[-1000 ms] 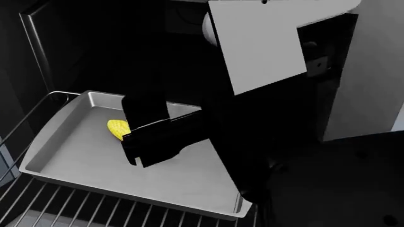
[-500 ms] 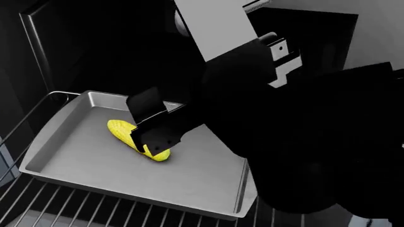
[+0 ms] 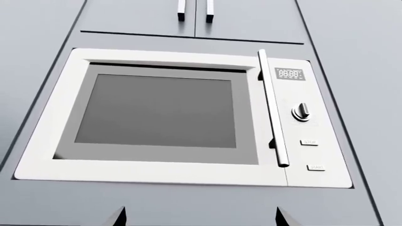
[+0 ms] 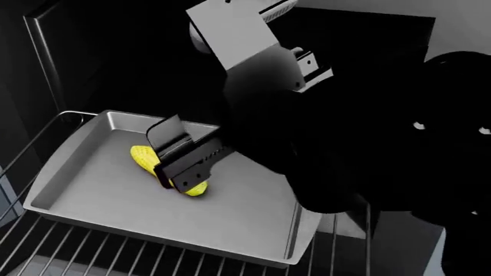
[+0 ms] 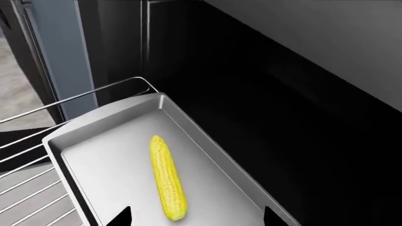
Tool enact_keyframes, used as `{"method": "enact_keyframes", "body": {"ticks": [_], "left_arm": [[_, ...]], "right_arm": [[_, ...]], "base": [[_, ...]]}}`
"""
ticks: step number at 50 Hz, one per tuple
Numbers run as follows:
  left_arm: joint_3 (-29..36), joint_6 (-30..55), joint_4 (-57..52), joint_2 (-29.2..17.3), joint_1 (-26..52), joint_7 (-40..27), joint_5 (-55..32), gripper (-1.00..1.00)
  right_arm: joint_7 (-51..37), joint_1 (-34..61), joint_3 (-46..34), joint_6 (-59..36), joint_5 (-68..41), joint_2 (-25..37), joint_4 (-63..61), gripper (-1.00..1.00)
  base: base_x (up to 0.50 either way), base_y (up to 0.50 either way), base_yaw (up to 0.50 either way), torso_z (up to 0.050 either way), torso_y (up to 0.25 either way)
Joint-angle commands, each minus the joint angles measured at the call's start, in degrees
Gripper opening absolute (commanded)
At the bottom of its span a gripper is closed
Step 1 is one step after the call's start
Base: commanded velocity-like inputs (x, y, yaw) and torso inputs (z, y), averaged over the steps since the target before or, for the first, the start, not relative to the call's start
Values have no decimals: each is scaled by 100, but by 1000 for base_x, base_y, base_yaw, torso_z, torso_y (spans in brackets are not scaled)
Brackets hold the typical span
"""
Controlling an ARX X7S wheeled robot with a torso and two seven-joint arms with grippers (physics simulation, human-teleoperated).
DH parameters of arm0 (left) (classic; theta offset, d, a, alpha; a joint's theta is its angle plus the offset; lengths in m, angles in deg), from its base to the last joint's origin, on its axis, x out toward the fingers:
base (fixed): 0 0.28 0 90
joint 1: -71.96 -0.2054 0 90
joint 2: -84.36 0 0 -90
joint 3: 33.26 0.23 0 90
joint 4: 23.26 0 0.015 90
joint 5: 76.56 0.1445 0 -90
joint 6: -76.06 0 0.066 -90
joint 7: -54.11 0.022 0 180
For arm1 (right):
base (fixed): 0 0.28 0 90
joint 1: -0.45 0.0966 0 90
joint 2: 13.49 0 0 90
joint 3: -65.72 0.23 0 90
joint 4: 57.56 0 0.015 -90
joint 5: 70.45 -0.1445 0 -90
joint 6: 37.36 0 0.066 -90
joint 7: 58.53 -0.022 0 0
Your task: Pick the corn from the oven and place it on the plate on the counter.
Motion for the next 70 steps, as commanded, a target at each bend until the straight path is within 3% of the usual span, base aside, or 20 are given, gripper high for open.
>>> {"method": "enact_keyframes", "body": {"ticks": [1,10,16,28,40,48,54,70], "left_arm": [[133,-98,0,-77,-13,0,130,100],[77,-64,0,-64,-139,0,209,100],[61,-79,0,-83,-161,0,234,100],[112,-117,0,-102,-198,0,309,100],[124,-161,0,-136,-245,0,390,100],[127,-215,0,-172,-264,0,441,100],[106,-191,0,-124,-339,0,483,100],[72,-177,0,-113,-314,0,449,100]], "right_arm": [[330,17,-155,58,122,-253,474,100],[730,29,-470,21,417,-388,575,100],[1481,258,-857,109,1023,-471,990,100],[1807,175,-1183,314,1455,-491,1186,100],[2783,645,-2213,350,2445,-595,1464,100],[2622,739,-2203,419,2549,-665,1480,100],[2301,780,-1810,1517,3053,-819,1667,100],[2266,679,-1886,1311,2908,-886,1623,100]], "base": [[0,0,0,0,0],[0,0,0,0,0],[0,0,0,0,0],[0,0,0,0,0],[0,0,0,0,0],[0,0,0,0,0],[0,0,0,0,0],[0,0,0,0,0]]}}
